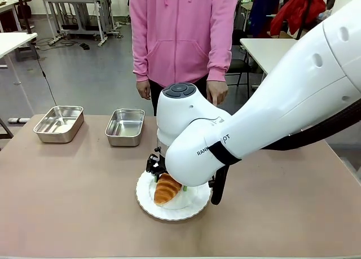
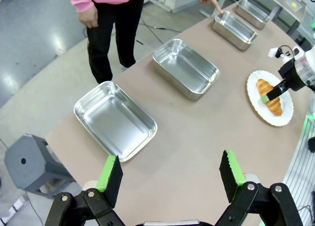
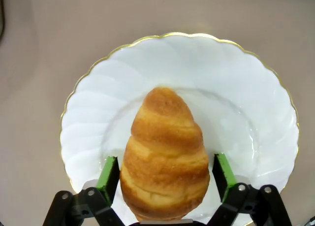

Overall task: Place the bread in the container.
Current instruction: Place the Butter Roll into the Airtight Container indicated by the human.

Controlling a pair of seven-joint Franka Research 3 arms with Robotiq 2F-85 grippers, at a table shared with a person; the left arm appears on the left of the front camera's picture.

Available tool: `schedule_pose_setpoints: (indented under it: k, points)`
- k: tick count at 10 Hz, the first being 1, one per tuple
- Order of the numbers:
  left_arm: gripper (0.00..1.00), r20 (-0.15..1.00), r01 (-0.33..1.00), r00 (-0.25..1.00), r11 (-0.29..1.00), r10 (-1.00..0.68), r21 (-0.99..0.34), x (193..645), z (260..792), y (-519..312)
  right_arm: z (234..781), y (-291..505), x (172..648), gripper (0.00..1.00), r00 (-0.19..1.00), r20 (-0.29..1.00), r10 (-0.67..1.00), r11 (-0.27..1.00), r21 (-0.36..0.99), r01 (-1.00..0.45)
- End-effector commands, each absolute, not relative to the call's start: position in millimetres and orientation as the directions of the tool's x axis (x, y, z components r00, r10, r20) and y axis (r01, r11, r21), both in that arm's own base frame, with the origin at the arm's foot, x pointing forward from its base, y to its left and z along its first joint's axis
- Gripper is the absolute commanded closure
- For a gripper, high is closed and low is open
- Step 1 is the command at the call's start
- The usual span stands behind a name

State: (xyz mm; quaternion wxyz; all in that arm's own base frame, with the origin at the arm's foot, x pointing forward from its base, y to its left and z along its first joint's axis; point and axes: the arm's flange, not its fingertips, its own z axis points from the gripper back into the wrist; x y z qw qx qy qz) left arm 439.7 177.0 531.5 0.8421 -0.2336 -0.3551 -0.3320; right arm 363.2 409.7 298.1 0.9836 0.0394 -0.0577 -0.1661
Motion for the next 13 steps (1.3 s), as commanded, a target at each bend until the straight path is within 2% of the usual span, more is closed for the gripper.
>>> schedule_pose_setpoints:
  k: [1, 2, 3, 4, 5, 9, 13]
  points:
    - [0.00, 0.760, 0.730, 0.519, 0.666, -0.390, -0.156, 438.4, 532.4, 175.0, 299.3, 418.0, 369.6, 0.20, 0.938, 0.142, -0.317, 0.948, 0.091, 0.306]
    - [0.00, 0.760, 0.730, 0.519, 0.666, -0.390, -0.156, 438.4, 532.4, 175.0, 299.1, 418.5, 371.4, 0.39, 0.941, 0.143, -0.306, 0.951, 0.087, 0.296]
    - [0.00, 0.760, 0.730, 0.519, 0.666, -0.390, -0.156, 438.4, 532.4, 175.0, 299.3, 418.2, 374.4, 0.40, 0.943, 0.142, -0.302, 0.953, 0.081, 0.293]
    - [0.00, 0.760, 0.730, 0.519, 0.666, -0.390, -0.156, 438.4, 532.4, 175.0, 298.4, 419.2, 375.2, 0.40, 0.955, 0.045, -0.294, 0.952, 0.096, 0.289]
    - [0.00, 0.760, 0.730, 0.519, 0.666, -0.390, -0.156, 438.4, 532.4, 175.0, 301.4, 412.4, 366.6, 0.40, 0.941, 0.114, -0.319, 0.946, 0.100, 0.309]
    - [0.00, 0.760, 0.730, 0.519, 0.666, -0.390, -0.156, 438.4, 532.4, 175.0, 302.5, 413.5, 368.7, 0.40, 0.944, 0.101, -0.315, 0.947, 0.099, 0.306]
    - [0.00, 0.760, 0.730, 0.519, 0.666, -0.390, -0.156, 438.4, 532.4, 175.0, 378.5, 382.3, 391.6, 0.40, 0.966, 0.184, -0.179, 0.983, 0.083, 0.167]
